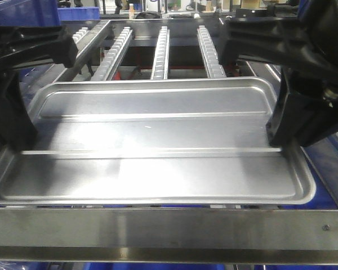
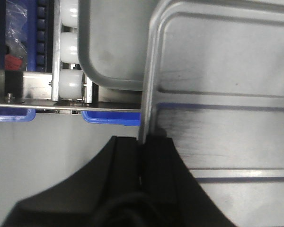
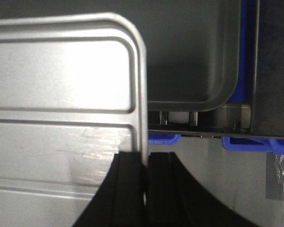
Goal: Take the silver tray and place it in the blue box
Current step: 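Lift the tray with both grippers and pull it off the rollers toward the robot, then hold the tray level in both grippers while the base turns away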
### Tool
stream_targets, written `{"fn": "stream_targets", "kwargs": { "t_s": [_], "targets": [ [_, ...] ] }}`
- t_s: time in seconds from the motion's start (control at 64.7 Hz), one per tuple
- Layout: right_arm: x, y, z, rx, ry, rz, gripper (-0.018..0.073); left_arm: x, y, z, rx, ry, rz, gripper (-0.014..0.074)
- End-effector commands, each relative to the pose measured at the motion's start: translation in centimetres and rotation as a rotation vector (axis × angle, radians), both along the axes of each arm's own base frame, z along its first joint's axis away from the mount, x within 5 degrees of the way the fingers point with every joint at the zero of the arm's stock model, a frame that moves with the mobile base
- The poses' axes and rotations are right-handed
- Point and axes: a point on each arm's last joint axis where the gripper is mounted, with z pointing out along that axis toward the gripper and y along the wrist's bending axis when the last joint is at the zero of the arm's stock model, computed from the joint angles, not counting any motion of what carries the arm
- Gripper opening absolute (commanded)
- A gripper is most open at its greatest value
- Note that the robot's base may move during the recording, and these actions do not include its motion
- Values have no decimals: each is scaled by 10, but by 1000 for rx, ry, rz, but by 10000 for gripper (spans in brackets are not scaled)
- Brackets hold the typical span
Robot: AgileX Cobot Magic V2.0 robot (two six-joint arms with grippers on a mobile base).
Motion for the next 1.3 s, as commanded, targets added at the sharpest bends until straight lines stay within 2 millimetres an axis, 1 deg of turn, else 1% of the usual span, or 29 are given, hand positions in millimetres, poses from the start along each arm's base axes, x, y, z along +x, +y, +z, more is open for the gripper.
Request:
{"fn": "stream_targets", "kwargs": {
  "t_s": [0.0,1.283],
  "targets": [
    [1,-5,13,-5,-60,2,58,0,2,15,-17,-58,0,-104],
    [1,-5,13,-5,-60,2,58,0,2,15,-17,-58,0,-104]
  ]
}}
